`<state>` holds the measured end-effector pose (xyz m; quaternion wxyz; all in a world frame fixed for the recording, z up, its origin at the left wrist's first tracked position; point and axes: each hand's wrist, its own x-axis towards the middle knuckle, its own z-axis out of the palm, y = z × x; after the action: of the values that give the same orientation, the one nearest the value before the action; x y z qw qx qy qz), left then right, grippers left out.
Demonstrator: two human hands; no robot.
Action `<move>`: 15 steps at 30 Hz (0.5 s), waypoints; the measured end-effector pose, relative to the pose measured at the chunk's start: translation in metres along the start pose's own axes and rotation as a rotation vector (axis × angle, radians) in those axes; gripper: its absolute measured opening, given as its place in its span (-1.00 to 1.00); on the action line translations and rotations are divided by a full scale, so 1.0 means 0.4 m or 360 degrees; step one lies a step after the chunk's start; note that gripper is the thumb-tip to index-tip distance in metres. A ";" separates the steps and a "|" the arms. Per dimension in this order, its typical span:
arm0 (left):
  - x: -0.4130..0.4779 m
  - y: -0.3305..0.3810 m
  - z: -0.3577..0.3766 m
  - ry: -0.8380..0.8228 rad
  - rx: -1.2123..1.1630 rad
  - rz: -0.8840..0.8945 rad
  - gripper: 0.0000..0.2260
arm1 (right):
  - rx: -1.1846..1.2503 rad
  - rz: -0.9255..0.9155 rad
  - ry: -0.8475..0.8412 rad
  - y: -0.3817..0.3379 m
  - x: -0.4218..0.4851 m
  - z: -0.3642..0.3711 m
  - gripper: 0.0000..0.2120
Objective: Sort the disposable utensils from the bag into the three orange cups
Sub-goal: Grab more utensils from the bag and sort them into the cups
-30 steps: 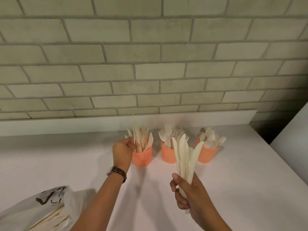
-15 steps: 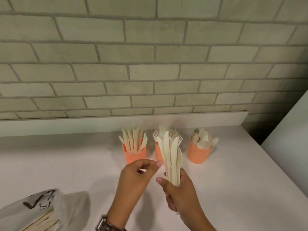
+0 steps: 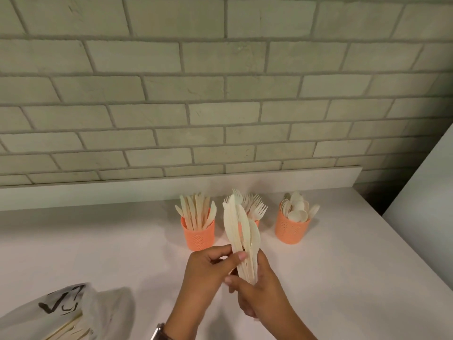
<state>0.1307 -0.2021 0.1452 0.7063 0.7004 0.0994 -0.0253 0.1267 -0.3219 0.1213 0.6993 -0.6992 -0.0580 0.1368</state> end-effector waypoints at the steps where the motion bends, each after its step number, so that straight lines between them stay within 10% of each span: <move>1: 0.003 0.002 -0.005 -0.0029 -0.0034 -0.0021 -0.91 | 0.0076 -0.0026 -0.0043 0.003 -0.001 -0.004 -0.71; 15: 0.181 0.048 -0.153 0.0522 0.0172 0.0273 -0.93 | 0.0493 0.0231 0.0229 0.051 0.023 -0.059 -0.89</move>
<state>0.1988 -0.1336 0.1516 0.6415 0.7380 0.1517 0.1442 0.1396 -0.3426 0.0997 0.7893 -0.5935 0.0646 0.1438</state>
